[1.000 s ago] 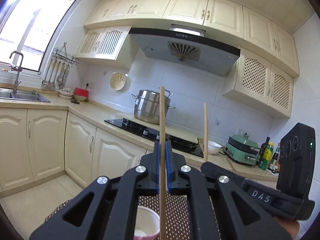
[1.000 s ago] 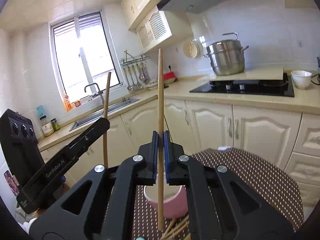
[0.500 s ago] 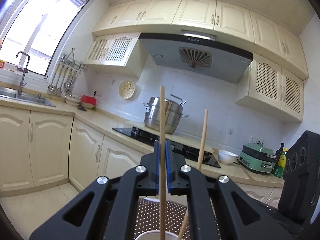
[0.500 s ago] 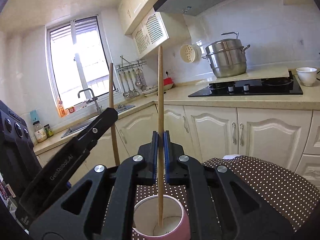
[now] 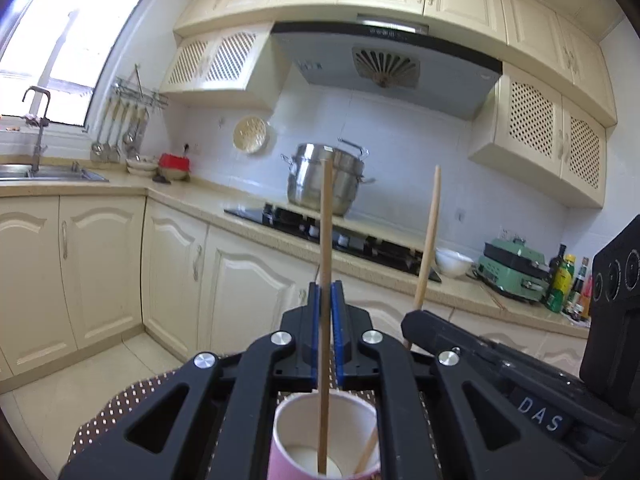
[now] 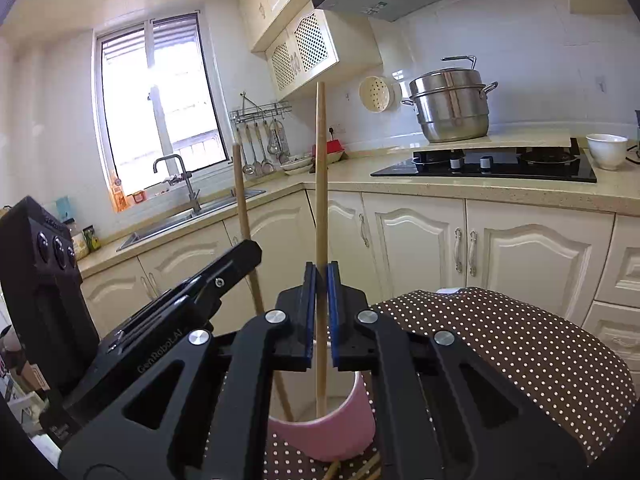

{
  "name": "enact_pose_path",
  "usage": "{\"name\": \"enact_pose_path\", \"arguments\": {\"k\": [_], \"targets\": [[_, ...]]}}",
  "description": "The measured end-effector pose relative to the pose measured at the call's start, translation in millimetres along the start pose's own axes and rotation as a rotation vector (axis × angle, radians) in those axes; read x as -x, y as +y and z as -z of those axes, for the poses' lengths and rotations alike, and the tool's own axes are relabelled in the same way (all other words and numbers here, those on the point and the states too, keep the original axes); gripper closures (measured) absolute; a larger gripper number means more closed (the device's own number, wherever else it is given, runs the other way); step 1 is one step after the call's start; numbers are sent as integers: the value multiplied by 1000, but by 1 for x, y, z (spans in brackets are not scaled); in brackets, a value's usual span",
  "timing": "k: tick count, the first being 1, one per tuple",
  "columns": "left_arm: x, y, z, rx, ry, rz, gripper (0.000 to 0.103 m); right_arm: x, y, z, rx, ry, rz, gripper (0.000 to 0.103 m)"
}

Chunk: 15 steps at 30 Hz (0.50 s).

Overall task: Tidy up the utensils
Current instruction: 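Lower the chopstick into the pink cup and open the left tool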

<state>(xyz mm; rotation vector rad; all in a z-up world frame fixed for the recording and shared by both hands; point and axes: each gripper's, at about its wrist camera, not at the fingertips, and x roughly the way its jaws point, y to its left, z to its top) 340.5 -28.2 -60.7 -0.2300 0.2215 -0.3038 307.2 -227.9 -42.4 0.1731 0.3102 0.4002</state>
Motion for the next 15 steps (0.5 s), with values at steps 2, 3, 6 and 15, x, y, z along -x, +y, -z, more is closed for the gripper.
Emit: {"name": "enact_pose_path", "arguments": {"k": [2, 3, 6, 15], "targets": [[3, 0, 2, -8, 24, -8, 94, 3, 1, 5, 0, 11, 7, 97], [4, 0, 3, -9, 36, -9, 82, 4, 1, 7, 3, 15, 11, 97], [10, 0, 5, -12, 70, -28, 66, 8, 3, 11, 7, 23, 25, 96], [35, 0, 7, -20, 174, -62, 45, 15, 10, 20, -2, 63, 69, 93]]}}
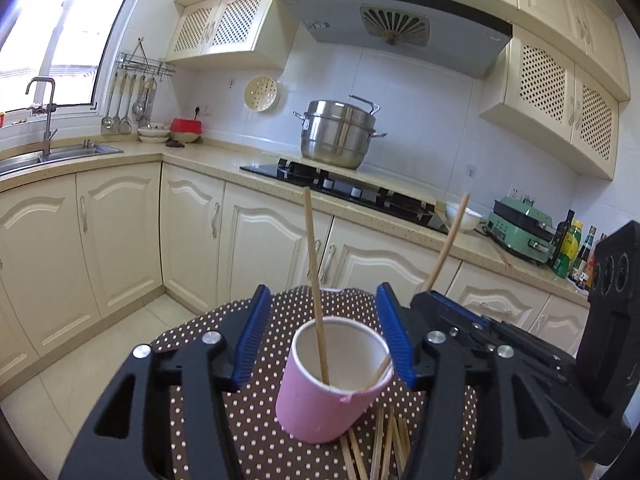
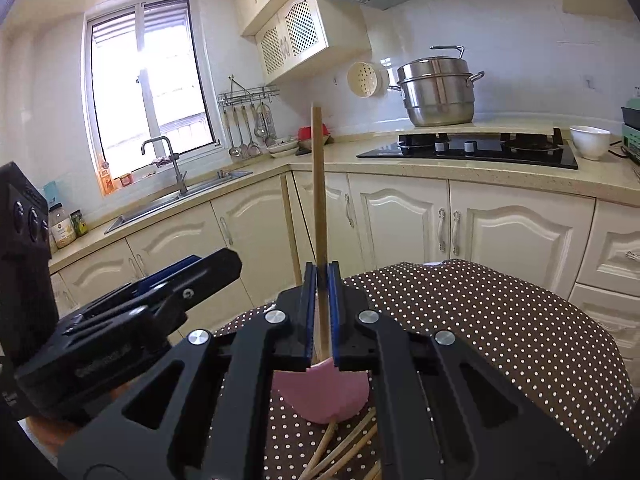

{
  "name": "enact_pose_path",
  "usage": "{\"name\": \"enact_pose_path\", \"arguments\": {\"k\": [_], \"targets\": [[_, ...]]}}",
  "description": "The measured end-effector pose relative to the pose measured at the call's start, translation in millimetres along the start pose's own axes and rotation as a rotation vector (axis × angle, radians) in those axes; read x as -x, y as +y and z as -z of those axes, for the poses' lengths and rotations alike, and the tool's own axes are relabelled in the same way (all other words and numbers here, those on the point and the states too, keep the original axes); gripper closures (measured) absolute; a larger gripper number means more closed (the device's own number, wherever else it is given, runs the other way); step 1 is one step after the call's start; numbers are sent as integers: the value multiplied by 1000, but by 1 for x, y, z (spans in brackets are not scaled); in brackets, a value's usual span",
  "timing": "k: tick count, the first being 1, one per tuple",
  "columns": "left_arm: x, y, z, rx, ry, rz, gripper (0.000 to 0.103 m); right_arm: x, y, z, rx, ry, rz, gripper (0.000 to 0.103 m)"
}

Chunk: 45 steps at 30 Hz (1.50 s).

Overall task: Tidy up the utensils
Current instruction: 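Lower the chopstick into the pink cup and open the left tool, then move the left tool back to the pile and grasp another chopstick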

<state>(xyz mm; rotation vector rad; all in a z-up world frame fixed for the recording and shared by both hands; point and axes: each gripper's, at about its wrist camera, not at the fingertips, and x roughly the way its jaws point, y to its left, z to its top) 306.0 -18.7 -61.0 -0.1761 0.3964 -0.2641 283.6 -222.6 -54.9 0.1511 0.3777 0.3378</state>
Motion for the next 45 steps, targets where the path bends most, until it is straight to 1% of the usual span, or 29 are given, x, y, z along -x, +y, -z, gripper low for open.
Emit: {"name": "enact_pose_path", "arguments": {"k": [1, 2, 3, 4, 5, 6, 8, 11, 14, 16, 17, 18, 21, 22, 24, 25, 26, 27, 28, 30, 32, 33, 35, 37, 45], "targets": [[3, 0, 1, -5, 16, -6, 44, 1, 0, 1, -7, 6, 4, 87], [6, 0, 2, -4, 28, -4, 42, 2, -2, 1, -23, 8, 6, 75], [10, 2, 3, 2, 46, 9, 42, 5, -3, 2, -39, 3, 8, 69], [13, 3, 5, 11, 57, 21, 42, 8, -5, 3, -50, -2, 15, 57], [17, 5, 6, 23, 66, 35, 40, 11, -5, 3, -56, -5, 16, 55], [22, 8, 7, 35, 81, 46, 40, 14, -6, 3, -60, -7, 17, 55], [30, 10, 10, 47, 86, 42, 40, 22, -5, 3, -64, -7, 23, 55], [40, 8, 15, 29, 103, 20, 40, 34, -4, 4, -56, -8, 40, 50], [48, 4, 22, 5, 144, 25, 40, 47, 0, 9, -30, 5, 57, 50], [50, 0, 29, -17, 200, 34, 40, 56, 0, 14, -15, 21, 73, 48], [50, -1, 32, -28, 231, 40, 40, 60, 0, 19, -9, 36, 84, 45], [48, -4, 38, -46, 282, 48, 40, 64, -1, 23, -8, 48, 93, 44], [39, -8, 52, -69, 392, 57, 40, 73, -7, 38, -18, 94, 114, 44], [34, -9, 57, -72, 429, 61, 42, 75, -9, 42, -26, 107, 120, 44], [25, -12, 68, -70, 496, 93, 58, 78, -15, 54, -50, 131, 122, 44], [20, -13, 74, -61, 531, 118, 61, 79, -18, 58, -57, 141, 129, 44], [15, -14, 79, -52, 561, 132, 66, 79, -20, 63, -66, 155, 135, 44], [10, -16, 84, -50, 585, 130, 72, 79, -23, 67, -78, 169, 135, 44], [5, -18, 89, -52, 605, 124, 74, 78, -26, 72, -91, 181, 136, 44], [-4, -21, 97, -53, 644, 118, 82, 78, -31, 79, -103, 197, 141, 44], [-12, -22, 105, -49, 684, 104, 85, 78, -36, 84, -122, 210, 140, 44], [-15, -22, 108, -51, 696, 97, 88, 77, -38, 86, -128, 214, 140, 44], [-21, -21, 112, -48, 724, 83, 89, 76, -42, 90, -138, 223, 137, 44], [-25, -21, 116, -40, 735, 77, 90, 76, -45, 93, -149, 230, 136, 44], [-37, -26, 115, -54, 745, 43, 90, 71, -53, 99, -178, 248, 126, 44]]}}
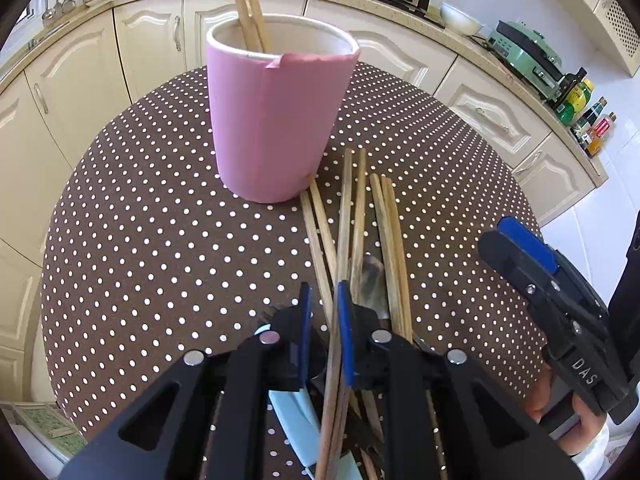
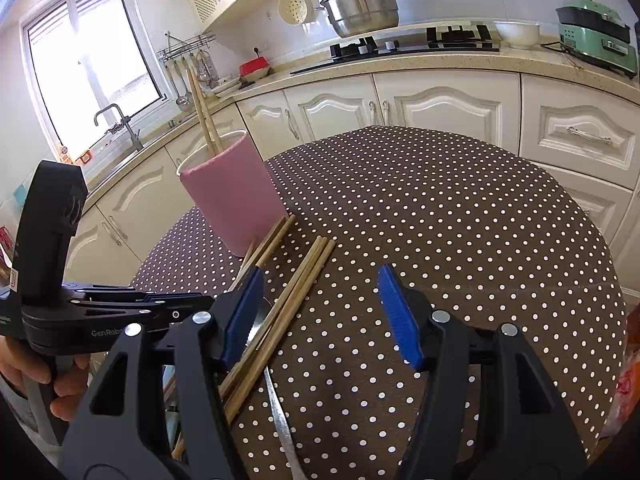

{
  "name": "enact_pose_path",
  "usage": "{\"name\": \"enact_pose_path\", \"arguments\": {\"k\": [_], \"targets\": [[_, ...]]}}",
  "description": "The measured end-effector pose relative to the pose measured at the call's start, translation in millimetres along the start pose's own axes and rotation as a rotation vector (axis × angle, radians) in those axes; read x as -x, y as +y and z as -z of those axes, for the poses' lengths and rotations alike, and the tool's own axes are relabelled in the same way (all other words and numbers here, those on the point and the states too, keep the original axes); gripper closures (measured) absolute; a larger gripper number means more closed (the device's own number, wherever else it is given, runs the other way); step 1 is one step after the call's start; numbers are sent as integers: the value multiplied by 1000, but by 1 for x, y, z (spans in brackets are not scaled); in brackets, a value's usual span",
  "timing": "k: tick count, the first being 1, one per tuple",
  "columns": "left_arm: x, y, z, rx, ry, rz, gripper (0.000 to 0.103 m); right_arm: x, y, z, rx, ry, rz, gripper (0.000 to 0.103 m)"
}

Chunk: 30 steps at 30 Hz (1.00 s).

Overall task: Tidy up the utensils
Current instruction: 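Move the left tool back to the pile and grasp another chopstick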

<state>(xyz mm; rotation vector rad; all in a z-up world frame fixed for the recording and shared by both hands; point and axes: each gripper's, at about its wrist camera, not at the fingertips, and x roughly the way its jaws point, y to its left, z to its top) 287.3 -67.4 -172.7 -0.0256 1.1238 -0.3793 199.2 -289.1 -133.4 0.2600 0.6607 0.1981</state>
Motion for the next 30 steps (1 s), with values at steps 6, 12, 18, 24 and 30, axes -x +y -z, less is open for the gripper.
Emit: {"name": "enact_pose_path", "arguments": {"k": [6, 12, 18, 24, 30], "targets": [[-7, -11, -9, -19, 18, -30, 90, -7, -3, 1, -8, 23, -2, 44], [-18, -20, -15, -26, 30, -62, 90, -10, -5, 0, -14, 34, 0, 44], [-28, -24, -28, -24, 48, -65, 90, -12, -4, 0, -17, 44, 0, 44], [-30, -27, -29, -35, 66, -57, 90, -11, -6, -1, -19, 53, -2, 43], [-29, -31, -23, -57, 84, -57, 90, -12, -4, 0, -17, 64, -7, 43]]}}
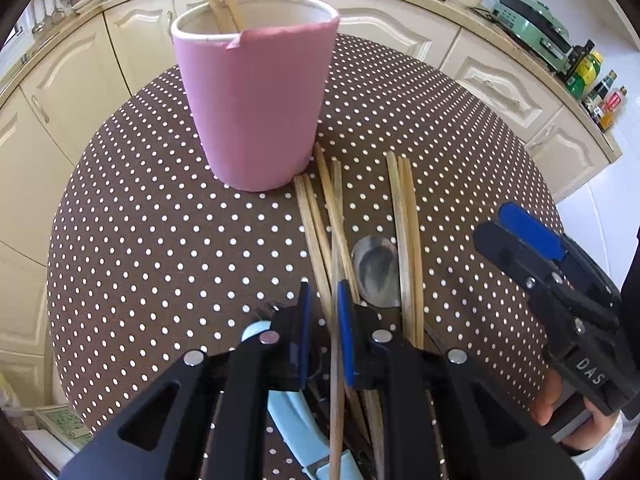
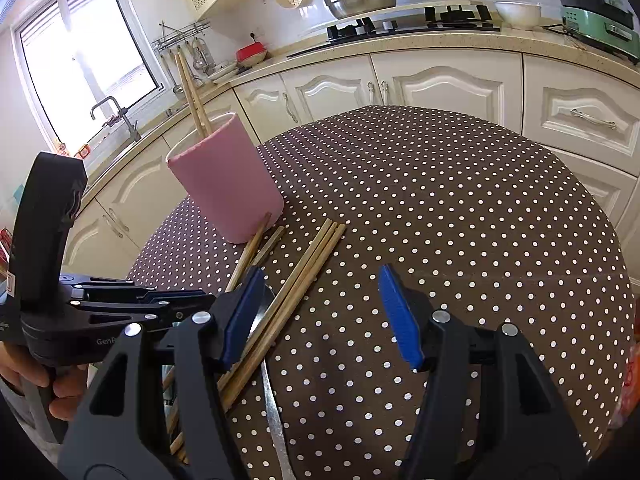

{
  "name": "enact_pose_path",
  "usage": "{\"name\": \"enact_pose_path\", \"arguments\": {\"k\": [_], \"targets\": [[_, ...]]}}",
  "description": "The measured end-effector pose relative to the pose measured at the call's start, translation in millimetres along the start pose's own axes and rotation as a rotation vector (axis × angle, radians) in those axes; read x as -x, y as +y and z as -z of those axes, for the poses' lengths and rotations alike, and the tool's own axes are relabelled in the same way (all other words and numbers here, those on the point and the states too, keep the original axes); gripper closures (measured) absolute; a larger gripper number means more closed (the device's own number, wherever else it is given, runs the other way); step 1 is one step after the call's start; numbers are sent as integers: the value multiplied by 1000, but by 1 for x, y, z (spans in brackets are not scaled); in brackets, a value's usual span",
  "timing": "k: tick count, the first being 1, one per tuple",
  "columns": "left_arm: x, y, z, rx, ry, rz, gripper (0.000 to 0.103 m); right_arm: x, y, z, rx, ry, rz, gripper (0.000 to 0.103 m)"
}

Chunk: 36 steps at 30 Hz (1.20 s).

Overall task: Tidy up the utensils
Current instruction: 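Move the left tool back to the pile and grasp another chopstick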

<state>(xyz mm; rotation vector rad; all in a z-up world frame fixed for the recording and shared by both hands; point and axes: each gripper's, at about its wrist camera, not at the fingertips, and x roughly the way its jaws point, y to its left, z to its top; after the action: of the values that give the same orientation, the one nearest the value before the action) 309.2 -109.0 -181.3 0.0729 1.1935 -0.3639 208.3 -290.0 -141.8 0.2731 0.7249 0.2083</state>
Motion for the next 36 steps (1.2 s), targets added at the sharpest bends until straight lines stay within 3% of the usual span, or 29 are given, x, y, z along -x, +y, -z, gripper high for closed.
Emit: {"name": "enact_pose_path", "arguments": {"k": [6, 11, 14, 24, 36], "targets": [[10, 2, 11, -15, -3, 1, 90, 0, -2, 1, -9, 6, -6, 43], [22, 9, 11, 39, -39, 24, 90, 0, -1, 4, -9, 8, -9, 43], [21, 4, 9, 33, -23, 54, 90, 1, 0, 5, -10, 8, -9, 43], [-3, -6, -3, 38, 24, 17, 90, 4, -11, 7, -32, 14, -14, 43], [5, -2, 6, 69, -32, 52, 97, -2, -14, 10, -30, 66, 5, 43]]}}
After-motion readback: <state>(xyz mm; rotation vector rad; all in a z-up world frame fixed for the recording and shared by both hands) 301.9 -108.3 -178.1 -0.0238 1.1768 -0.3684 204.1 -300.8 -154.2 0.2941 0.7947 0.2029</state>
